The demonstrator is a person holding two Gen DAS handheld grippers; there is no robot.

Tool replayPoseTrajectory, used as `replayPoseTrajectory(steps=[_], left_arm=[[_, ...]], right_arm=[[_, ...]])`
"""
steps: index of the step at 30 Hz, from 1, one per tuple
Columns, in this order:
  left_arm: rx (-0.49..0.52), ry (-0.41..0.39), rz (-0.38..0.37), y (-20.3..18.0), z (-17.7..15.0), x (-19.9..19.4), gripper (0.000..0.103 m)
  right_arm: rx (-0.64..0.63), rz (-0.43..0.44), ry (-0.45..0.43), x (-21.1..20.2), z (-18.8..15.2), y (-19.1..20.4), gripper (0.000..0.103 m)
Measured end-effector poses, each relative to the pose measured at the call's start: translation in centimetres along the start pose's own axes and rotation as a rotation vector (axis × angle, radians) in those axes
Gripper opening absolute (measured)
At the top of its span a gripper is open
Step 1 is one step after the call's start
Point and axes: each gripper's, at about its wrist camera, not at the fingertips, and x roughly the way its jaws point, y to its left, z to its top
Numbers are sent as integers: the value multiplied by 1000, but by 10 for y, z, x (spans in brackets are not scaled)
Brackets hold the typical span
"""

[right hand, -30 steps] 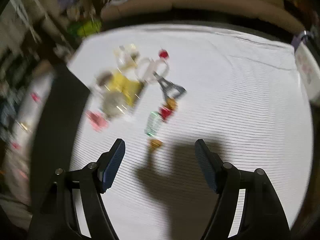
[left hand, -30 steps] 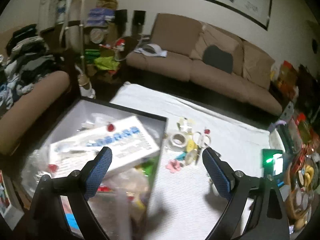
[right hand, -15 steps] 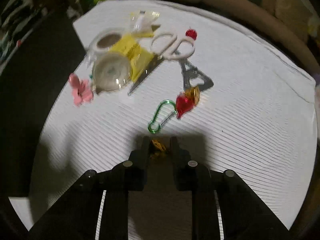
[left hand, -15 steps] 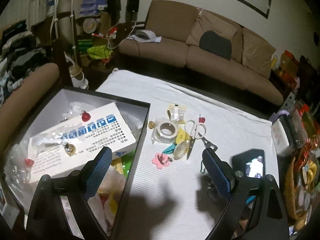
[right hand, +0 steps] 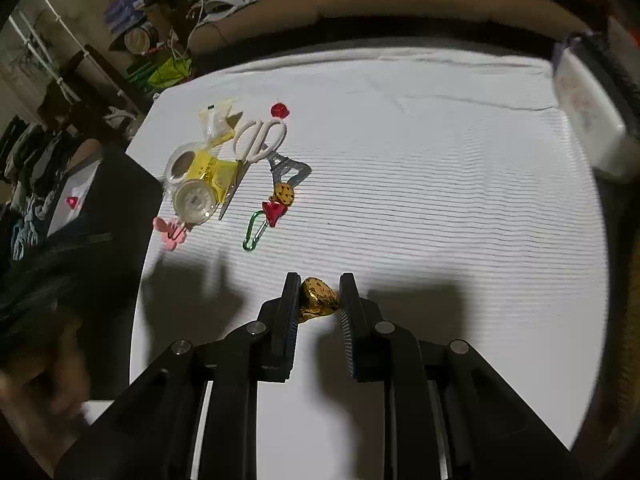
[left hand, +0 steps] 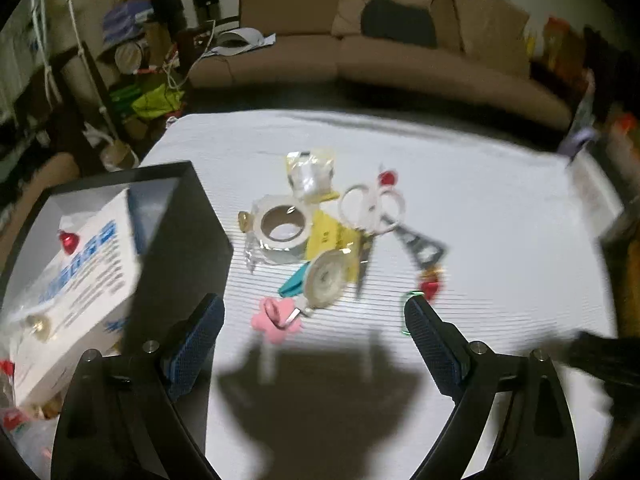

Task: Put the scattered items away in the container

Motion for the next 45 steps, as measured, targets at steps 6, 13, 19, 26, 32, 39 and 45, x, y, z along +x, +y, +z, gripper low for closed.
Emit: replayPoseTrajectory(steps=[6,13,19,26,32,39,45], left_arm=[[-62,11,46,0,-12,53,94],[-70,-15,2,-1,-8,82,61],[-135,-7,-92,10,-7,73,46],[-267,-18,-182,31,-15,22,43],[-232,-104,-186,36,-11,-63,43],[-134,-326,-110,51,-7,-182,43],[-202,-366,-102,87,-6,-219,43]], right_arm=[[18,7,15,-19,-10,-3,19],[7,32,59,-6,-11,-1,19],[28,32,70,0,-12,-5,19],[20,78,30,-15,-10,-2,19],[35,104,-2,-31,-11,-5,19],[-3,126,-84,-57,-11,16,19],[-74,134,-181,-78,-12,56,19]])
